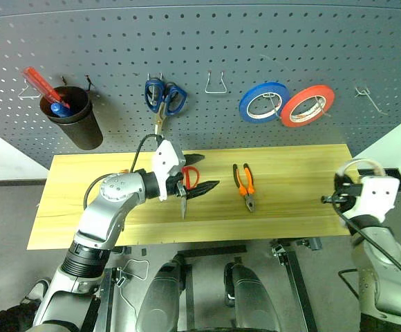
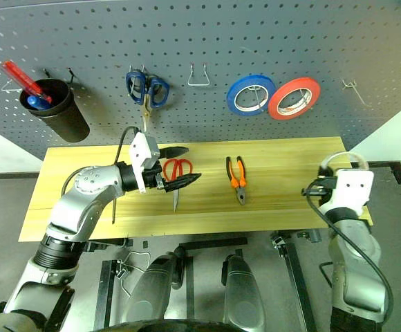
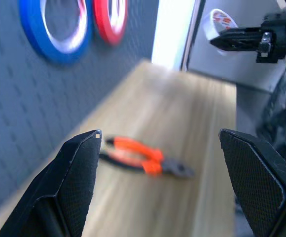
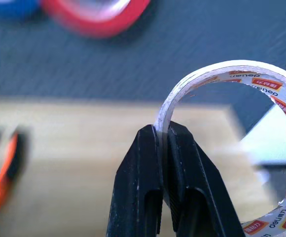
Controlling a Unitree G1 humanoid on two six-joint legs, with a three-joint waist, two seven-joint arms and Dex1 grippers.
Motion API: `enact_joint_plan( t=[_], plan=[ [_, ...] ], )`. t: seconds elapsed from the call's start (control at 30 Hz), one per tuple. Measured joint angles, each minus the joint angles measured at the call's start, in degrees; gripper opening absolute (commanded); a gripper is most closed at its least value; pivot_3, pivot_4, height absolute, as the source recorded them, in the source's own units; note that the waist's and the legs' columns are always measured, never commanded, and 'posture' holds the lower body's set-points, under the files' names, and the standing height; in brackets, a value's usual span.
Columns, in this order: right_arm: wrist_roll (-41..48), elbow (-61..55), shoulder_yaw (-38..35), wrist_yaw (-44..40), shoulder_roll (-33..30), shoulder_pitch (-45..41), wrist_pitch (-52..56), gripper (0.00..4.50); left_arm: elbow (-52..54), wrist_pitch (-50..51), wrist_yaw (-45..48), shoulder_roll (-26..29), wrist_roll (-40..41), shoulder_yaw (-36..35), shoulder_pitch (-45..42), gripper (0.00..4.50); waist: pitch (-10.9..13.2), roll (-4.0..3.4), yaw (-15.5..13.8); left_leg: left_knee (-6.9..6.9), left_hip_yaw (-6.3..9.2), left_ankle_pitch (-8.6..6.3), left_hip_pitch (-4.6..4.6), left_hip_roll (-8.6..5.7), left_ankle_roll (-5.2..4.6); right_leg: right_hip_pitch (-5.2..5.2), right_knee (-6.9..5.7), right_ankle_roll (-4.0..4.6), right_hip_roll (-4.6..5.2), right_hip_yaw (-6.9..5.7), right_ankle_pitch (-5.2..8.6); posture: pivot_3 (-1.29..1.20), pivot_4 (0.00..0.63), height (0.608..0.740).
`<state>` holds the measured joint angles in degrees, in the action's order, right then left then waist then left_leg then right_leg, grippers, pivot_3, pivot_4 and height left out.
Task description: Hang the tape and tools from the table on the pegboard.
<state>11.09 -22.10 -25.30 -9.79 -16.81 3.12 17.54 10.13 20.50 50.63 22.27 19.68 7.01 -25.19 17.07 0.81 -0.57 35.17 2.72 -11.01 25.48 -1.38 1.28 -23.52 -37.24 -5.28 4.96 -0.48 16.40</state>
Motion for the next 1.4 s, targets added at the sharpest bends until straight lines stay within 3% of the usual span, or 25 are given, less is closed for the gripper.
enact_joint_plan(
  t=[0.17, 0.4, 0.87, 1.4],
  plan=[
    [-0.25, 6.49, -1.44, 0.9, -3.26, -8.14, -6.84, 0.03, -0.88, -1.64, 0.69, -0.87, 0.98, 0.08, -0.29, 3.99, 0.0, 0.0, 0.37, 0.02, -0.05, 0.02, -0.06, 0.01, 0.0, 0.01, -0.12, -0.02, -0.16, -0.02, -0.01, 0.03, 0.294, 0.714],
    [-1.53, 26.85, -2.19, 0.86, -10.06, -24.09, -18.9, 0.03, -0.51, -2.35, 0.26, -3.54, 2.24, 0.6, -1.01, 3.99, 0.01, 0.0, 0.38, 0.1, -0.12, 0.03, -0.08, 0.0, -0.01, 0.04, -0.21, -0.09, -0.2, 0.0, -0.05, 0.04, 0.292, 0.714],
    [-1.51, 40.27, 0.66, -1.38, -11.33, -30.14, -24.59, 0.03, 1.52, -1.76, -0.76, -3.12, 2.59, 0.61, -1.15, 3.99, 0.01, 0.0, 0.34, 0.18, -0.15, 0.03, -0.09, 0.0, -0.01, 0.05, -0.28, -0.1, -0.19, 0.01, -0.06, 0.09, 0.299, 0.714],
    [-0.77, 68.43, 2.56, -8.17, -12.19, -43.24, -36.61, 0.03, 3.51, 0.47, -3.11, -2.28, 6.1, -1.92, -4.99, 3.99, 0.03, 0.02, -0.13, 0.26, -0.15, 0.04, -0.1, 0.0, 0.02, 0.06, -0.36, -0.11, -0.19, 0.02, -0.07, 0.13, 0.3, 0.714]
  ],
)
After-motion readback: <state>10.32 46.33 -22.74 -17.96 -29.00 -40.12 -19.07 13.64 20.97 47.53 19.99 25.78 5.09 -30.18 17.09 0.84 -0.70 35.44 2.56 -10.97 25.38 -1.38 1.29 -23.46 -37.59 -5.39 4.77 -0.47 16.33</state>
